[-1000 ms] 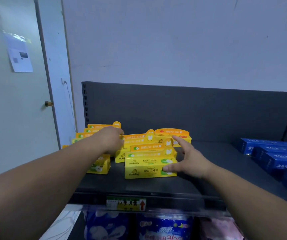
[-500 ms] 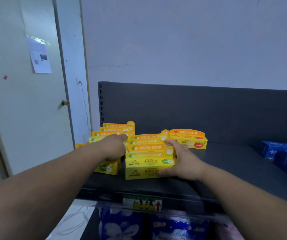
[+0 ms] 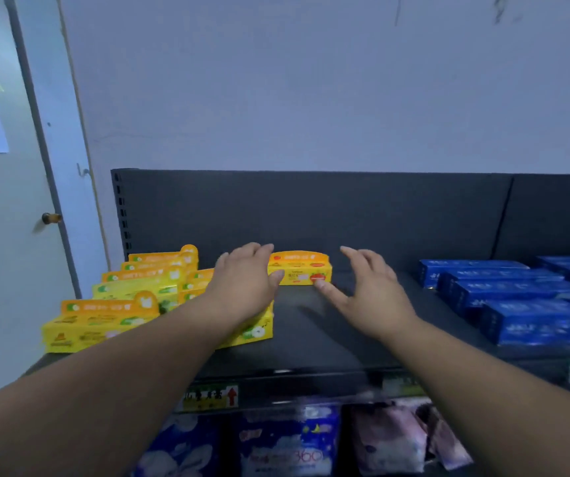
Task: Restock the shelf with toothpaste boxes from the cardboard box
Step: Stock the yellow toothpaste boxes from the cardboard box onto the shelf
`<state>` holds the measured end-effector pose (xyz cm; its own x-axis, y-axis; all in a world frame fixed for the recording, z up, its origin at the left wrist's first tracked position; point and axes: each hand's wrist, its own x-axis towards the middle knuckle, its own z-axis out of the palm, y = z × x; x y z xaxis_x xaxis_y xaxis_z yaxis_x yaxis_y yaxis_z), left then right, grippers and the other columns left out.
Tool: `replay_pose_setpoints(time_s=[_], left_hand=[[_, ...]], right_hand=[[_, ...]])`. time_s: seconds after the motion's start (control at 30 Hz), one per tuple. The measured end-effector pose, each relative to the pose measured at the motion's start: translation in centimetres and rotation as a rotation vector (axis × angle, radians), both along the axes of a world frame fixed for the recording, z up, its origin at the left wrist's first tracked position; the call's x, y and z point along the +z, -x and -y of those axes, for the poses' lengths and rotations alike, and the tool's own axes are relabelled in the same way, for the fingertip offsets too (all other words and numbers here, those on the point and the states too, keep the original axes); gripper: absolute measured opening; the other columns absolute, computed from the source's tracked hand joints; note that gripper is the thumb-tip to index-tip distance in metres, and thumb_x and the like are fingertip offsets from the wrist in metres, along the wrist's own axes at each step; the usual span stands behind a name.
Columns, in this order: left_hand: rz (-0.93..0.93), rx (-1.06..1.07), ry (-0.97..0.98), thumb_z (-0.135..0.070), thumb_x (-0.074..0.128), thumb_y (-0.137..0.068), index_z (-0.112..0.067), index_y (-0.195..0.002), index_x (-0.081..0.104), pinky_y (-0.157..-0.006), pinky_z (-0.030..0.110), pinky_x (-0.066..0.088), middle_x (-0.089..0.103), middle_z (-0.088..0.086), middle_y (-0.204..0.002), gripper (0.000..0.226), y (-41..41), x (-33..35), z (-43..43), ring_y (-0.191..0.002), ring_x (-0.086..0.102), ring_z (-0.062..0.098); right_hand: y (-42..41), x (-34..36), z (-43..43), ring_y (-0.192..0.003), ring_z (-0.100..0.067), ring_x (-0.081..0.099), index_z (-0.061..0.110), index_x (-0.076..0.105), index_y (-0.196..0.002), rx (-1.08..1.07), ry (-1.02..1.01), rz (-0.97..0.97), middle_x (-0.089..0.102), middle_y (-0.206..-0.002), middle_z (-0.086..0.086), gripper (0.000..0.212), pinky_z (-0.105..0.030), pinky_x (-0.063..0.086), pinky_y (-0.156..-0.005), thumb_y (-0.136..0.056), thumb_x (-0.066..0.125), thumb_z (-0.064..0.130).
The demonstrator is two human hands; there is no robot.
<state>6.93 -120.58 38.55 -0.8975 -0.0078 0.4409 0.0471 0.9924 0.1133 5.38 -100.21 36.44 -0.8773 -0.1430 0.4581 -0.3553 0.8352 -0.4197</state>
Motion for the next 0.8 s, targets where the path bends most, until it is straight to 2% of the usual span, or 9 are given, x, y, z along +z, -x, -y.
replay_pose_setpoints(time_s=[0.17,0.37,0.5,0.8], left_hand=[[-0.072,-0.103,0.019,-0.051,0.042,-0.095,-0.02,-0.149,0.027,-0.112,0.037,0.023,0.03,0.004,-0.153,0.064,-0.2,0.1,-9.5,-0.14,0.029,0.023],[-0.069,-0.29,0.021,-0.055,0.04,-0.094,-0.023,-0.15,0.022,-0.115,0.04,0.02,0.025,0.004,-0.155,0.067,-3.2,0.4,-24.8,-0.142,0.023,0.023],[-0.033,-0.428,0.005,-0.055,0.038,-0.095,-0.024,-0.151,0.018,-0.117,0.044,0.014,0.019,0.003,-0.157,0.068,-7.1,0.3,-36.2,-0.144,0.016,0.025],[0.015,-0.759,-0.044,-0.055,0.046,-0.093,-0.026,-0.152,0.011,-0.115,0.05,0.023,0.005,0.002,-0.16,0.074,-18.4,-0.2,-58.4,-0.146,0.006,0.027]], right_hand=[[-3.0,0.5,-8.3,-0.142,-0.025,0.025,0.034,0.027,-0.148,-0.212,-0.066,-0.108,0.024,-0.156,-0.002,0.078,-0.041,0.025,-0.116,-0.083,0.046,0.072],[-9.5,1.0,-22.4,-0.144,-0.024,0.022,0.035,0.025,-0.149,-0.443,-0.103,-0.1,0.02,-0.158,-0.002,0.078,-0.043,0.023,-0.116,-0.084,0.044,0.073],[-15.8,1.3,-32.6,-0.143,-0.026,0.025,0.034,0.026,-0.149,-0.599,-0.136,-0.108,0.022,-0.158,-0.005,0.078,-0.042,0.024,-0.116,-0.084,0.045,0.072],[-31.3,0.7,-52.1,-0.145,-0.026,0.02,0.035,0.022,-0.15,-0.925,-0.175,-0.04,0.019,-0.158,-0.002,0.078,-0.045,0.025,-0.116,-0.085,0.039,0.075]])
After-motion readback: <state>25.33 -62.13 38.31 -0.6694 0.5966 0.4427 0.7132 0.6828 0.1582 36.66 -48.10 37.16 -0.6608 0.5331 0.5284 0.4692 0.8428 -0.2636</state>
